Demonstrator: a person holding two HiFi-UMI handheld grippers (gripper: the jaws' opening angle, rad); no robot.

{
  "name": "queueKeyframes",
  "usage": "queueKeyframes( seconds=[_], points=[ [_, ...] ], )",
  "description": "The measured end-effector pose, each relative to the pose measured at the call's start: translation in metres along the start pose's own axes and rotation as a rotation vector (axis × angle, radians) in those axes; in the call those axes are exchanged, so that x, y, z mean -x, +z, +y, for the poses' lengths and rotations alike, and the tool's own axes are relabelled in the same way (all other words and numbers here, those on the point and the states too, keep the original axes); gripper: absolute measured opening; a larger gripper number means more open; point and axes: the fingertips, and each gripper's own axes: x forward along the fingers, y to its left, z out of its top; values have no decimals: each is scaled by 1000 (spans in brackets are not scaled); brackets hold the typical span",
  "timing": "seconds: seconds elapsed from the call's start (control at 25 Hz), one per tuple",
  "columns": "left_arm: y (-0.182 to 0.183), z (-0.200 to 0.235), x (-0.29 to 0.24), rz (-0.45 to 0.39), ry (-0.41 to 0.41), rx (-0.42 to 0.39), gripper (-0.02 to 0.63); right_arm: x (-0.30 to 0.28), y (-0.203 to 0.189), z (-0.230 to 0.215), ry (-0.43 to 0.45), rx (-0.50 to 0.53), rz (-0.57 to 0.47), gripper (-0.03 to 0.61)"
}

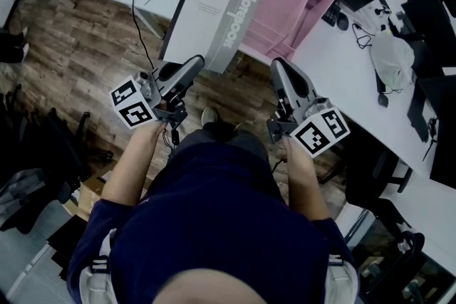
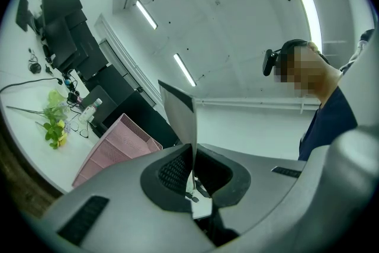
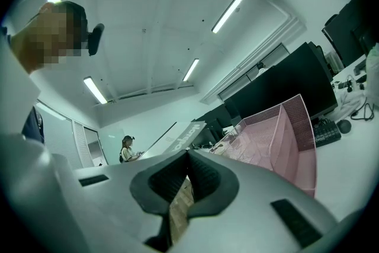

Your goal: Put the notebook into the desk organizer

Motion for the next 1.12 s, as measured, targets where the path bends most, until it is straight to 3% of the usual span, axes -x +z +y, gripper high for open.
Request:
queueKeyframes(
  seconds=[0.36,1.12],
  points=[
    [-8,17,-25,24,22,21,35,-6,3,-30,-3,-32,12,5],
    [-9,75,-107,17,121,37,35,-53,50,-122,95,-61,61,5]
  ],
)
